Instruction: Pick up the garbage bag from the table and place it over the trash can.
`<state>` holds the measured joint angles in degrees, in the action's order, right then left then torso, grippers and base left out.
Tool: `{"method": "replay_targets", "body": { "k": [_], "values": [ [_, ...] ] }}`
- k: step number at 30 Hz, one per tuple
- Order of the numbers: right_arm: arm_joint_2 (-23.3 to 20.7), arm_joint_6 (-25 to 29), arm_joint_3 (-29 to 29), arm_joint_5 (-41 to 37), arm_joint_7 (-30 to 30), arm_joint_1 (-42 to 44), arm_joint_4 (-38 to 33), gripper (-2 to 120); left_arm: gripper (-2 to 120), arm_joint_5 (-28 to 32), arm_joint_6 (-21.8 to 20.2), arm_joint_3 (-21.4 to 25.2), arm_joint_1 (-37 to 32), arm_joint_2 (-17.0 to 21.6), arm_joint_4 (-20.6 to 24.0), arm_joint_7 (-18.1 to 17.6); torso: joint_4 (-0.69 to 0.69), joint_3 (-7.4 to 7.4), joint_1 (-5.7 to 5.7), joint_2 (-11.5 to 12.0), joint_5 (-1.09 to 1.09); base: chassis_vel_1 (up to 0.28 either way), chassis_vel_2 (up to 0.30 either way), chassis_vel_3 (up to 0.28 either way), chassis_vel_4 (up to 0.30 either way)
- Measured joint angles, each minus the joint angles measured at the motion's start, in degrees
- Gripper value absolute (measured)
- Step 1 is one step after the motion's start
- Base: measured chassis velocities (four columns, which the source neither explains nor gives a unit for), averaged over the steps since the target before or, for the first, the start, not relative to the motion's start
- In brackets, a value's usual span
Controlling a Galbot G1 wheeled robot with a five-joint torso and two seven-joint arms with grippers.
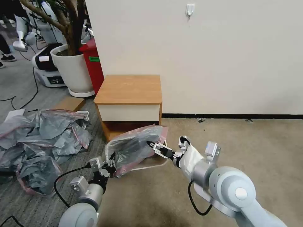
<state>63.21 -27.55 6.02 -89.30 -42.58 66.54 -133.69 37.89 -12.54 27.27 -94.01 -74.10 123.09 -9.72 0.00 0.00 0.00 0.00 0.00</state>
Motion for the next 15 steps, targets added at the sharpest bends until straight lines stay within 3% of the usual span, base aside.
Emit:
{"method": "replay_targets", "body": {
  "k": [11,15],
  "values": [
    [1.54,0.05,-0.93,1.42,0.64,-0.3,0.85,69,2,-0.48,0.0,-0.43,-0.72,-0.28,0.87,0.1,0.0,0.0,0.0,0.0,0.0,0.0,0.0,0.0,0.0],
    [1.76,0.11,-1.08,1.72,1.65,-0.62,1.36,54,2,-0.78,-0.01,-0.49,-1.09,-0.43,1.13,0.16,0.0,0.0,0.0,0.0,0.0,0.0,0.0,0.0,0.0]
  ]
}}
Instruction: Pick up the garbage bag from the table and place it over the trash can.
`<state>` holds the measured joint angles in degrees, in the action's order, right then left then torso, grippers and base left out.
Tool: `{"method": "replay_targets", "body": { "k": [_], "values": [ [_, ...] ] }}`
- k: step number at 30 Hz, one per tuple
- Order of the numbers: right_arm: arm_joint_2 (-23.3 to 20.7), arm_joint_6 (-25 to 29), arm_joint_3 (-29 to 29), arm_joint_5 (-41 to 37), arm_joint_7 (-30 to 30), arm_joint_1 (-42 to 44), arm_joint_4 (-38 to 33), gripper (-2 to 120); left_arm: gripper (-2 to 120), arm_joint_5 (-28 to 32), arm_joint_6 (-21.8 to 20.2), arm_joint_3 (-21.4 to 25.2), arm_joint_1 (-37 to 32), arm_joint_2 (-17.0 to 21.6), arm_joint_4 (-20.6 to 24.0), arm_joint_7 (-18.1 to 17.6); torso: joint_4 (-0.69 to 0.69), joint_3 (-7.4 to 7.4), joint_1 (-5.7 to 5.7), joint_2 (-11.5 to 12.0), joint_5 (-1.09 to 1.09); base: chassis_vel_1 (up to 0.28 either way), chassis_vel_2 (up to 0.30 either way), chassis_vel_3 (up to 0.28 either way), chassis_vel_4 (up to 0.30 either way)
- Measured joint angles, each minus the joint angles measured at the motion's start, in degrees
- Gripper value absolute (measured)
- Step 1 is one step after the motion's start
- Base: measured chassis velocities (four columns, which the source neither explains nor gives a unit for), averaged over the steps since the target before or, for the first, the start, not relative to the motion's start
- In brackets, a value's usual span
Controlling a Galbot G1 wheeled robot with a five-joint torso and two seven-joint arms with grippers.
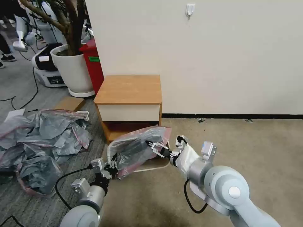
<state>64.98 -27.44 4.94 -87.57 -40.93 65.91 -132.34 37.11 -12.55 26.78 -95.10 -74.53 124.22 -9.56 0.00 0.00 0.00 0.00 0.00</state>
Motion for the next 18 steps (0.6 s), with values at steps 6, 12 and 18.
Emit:
{"method": "replay_targets", "body": {
  "k": [6,12,18],
  "values": [
    [0.65,0.06,-0.54,0.48,0.63,-0.39,0.72,39,2,-0.15,-0.05,-0.01,-0.07,-0.29,0.1,0.01,0.0,0.0,0.0,0.0,0.0,0.0,0.0,0.0,0.0],
    [1.11,0.24,-1.28,1.83,1.96,-0.68,1.93,23,2,-0.39,-0.12,-0.02,-0.52,-0.76,0.52,0.02,0.0,0.0,0.0,0.0,0.0,0.0,0.0,0.0,0.0],
    [1.6,1.12,-2.06,4.04,4.07,-1.02,2.86,3,2,-0.49,-0.13,0.12,-0.91,-0.93,0.76,0.05,0.0,0.0,0.0,0.0,0.0,0.0,0.0,0.0,0.0]
  ]
}}
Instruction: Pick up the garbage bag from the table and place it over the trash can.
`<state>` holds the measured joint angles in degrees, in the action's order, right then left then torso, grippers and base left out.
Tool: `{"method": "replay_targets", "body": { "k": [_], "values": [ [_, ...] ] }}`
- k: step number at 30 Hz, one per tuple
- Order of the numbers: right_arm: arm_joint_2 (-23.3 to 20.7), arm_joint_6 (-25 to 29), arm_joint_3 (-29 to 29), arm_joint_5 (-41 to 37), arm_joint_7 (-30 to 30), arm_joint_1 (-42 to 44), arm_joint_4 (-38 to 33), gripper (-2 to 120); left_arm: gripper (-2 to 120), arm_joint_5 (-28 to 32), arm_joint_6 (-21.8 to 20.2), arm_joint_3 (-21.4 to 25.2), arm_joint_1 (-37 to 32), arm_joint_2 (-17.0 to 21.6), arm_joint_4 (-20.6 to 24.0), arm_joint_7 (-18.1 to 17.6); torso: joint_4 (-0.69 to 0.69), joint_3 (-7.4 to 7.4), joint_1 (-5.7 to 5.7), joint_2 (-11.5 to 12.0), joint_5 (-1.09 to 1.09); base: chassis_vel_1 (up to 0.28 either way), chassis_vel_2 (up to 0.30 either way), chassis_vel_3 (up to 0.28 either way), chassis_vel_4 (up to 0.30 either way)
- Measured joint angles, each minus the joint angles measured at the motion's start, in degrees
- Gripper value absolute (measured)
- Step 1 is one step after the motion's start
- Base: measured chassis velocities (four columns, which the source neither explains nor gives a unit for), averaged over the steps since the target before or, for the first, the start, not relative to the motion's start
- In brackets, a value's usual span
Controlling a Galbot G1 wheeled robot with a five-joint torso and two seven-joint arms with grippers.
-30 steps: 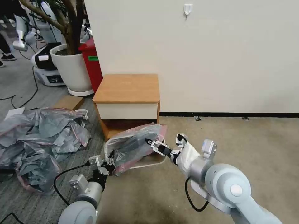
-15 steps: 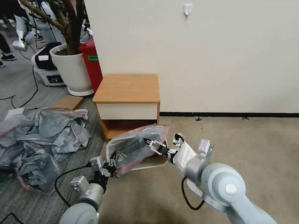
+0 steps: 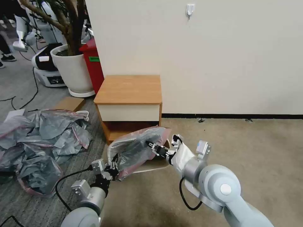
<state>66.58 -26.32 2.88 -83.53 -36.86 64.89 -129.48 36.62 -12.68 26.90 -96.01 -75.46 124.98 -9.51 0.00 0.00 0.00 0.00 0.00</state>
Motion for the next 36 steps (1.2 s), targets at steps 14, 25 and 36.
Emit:
{"method": "replay_targets", "body": {
  "k": [14,25,36],
  "values": [
    [-0.39,3.46,-0.01,4.3,4.77,2.36,-0.79,0,1,0.45,0.0,0.09,0.26,-0.06,-0.57,-0.01,0.0,0.0,0.0,0.0,0.0,0.0,0.0,0.0,0.0],
    [-2.4,5.68,2.62,4.48,6.59,4.24,-2.5,0,1,6.66,0.05,1.3,2.43,-1.38,-1.75,-2.87,0.0,0.0,0.0,0.0,0.0,0.0,0.0,0.0,0.0],
    [-2.8,6.06,5.41,4.69,7.0,6.83,-3.56,0,1,11.8,0.06,1.59,4.08,-2.64,-2.3,-6.71,0.0,0.0,0.0,0.0,0.0,0.0,0.0,0.0,0.0]
  ]
}}
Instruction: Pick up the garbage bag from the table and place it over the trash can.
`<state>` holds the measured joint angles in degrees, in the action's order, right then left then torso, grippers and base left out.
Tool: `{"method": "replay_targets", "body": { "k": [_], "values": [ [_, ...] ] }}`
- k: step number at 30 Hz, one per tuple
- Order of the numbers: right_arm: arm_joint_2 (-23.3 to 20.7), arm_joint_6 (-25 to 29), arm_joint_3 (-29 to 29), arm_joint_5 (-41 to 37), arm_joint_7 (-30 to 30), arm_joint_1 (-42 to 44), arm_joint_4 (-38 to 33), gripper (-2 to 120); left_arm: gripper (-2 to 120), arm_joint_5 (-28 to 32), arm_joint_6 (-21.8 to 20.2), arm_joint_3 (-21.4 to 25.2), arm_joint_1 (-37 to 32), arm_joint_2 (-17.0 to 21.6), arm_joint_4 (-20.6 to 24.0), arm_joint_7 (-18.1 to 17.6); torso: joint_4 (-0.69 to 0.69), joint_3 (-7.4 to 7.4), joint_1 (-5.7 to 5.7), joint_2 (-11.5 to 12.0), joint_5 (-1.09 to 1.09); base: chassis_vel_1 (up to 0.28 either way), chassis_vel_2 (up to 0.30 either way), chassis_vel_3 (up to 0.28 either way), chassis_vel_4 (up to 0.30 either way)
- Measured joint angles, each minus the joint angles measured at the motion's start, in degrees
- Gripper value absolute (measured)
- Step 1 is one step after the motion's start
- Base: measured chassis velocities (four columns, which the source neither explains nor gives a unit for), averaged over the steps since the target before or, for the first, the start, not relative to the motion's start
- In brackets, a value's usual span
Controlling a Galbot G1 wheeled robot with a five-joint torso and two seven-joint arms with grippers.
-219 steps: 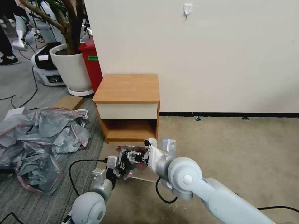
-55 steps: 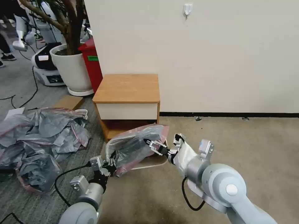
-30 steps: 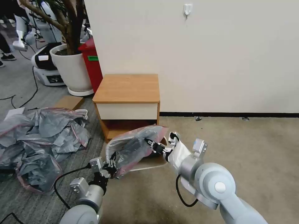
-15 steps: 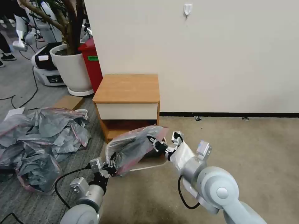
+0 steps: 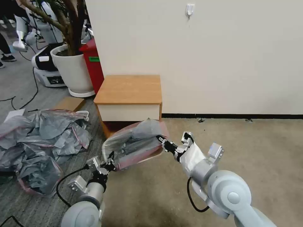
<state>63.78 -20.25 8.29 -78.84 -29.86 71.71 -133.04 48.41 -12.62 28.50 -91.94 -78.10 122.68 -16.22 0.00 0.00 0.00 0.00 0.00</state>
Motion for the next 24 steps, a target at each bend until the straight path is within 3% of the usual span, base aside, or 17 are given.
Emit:
{"method": "replay_targets", "body": {
  "k": [9,17,24],
  "values": [
    [-0.11,0.06,0.05,2.95,1.24,2.22,0.62,0,1,5.78,-0.26,-0.19,0.78,-0.26,1.12,-3.56,0.0,0.0,0.0,0.0,0.0,0.0,0.0,0.0,0.0],
    [-0.75,0.7,-0.33,5.13,1.98,1.01,3.95,0,3,10.63,-4.35,1.04,-0.51,0.7,5.05,-4.82,0.0,0.0,0.0,0.0,0.0,0.0,0.0,0.0,0.0],
    [-1.78,1.45,0.07,5.86,2.52,2.5,2.31,0,4,10.99,-4.45,2.11,-0.16,1.63,4.45,-5.92,-0.01,0.0,0.0,0.0,0.01,0.0,0.0,0.0,0.0]
  ]
}}
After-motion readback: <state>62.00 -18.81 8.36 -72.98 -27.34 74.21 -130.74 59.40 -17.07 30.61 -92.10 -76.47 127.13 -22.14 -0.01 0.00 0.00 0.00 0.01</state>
